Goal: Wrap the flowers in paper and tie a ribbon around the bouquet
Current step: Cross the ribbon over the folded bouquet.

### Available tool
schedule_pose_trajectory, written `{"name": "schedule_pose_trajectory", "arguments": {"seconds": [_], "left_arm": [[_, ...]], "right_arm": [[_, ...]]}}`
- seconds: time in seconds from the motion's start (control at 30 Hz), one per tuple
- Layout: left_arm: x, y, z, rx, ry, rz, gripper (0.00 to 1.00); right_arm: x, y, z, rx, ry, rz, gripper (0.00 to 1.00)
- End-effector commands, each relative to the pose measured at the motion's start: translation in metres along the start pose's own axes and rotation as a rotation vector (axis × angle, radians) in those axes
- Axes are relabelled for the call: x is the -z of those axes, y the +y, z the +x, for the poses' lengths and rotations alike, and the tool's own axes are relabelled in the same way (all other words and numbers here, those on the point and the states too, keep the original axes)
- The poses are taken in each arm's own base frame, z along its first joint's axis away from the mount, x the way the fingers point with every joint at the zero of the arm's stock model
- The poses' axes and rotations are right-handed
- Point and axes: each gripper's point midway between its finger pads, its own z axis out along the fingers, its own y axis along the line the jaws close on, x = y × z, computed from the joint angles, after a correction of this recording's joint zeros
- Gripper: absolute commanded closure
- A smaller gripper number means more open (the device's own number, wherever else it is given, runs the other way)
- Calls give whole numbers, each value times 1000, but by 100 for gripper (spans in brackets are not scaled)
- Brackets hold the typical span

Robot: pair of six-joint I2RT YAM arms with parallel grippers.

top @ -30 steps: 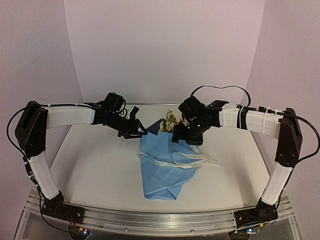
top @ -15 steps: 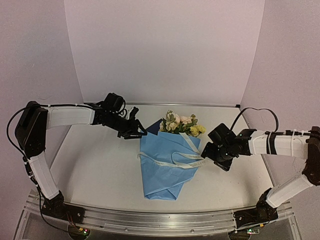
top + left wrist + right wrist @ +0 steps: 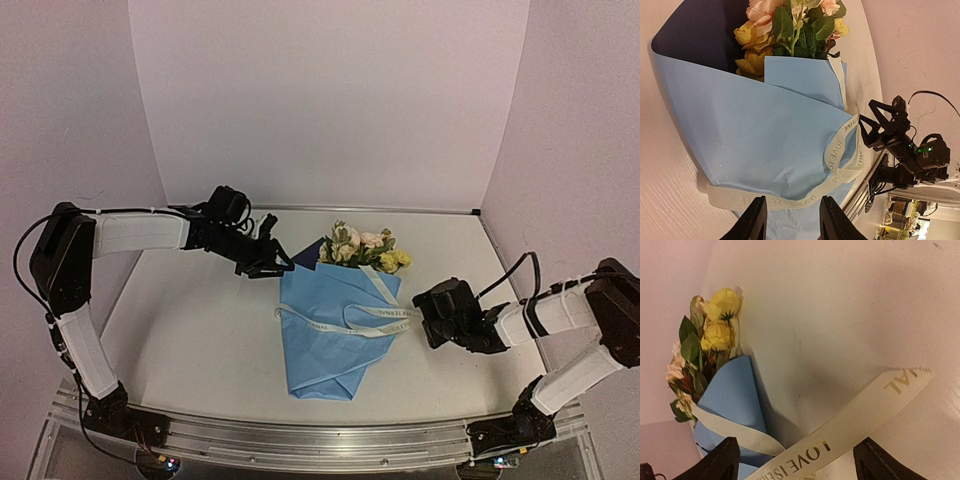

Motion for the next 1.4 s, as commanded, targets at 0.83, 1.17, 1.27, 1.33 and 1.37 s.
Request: {"name": "schedule_pose_trajectory", "arguments": {"seconds": [0.83,1.17,1.27,1.33,1.37], "left_arm": [[24,10,23,-114,-5,-59,63],[17,10,22,-116,15,-41,66],[16,9,19,-119,13,-41,66],[16,8,18,-123,8,-37,67],[16,7,17,-126,5,-35,67]], "right_arm": [[131,91,-28,614,78,-211,100],[232,84,-9,886,375,-314,100],[252,108,23,961,529,-383,100],[258,124,43,1016,598,-402,100],[257,134,52,1033,625,-405,100]]}}
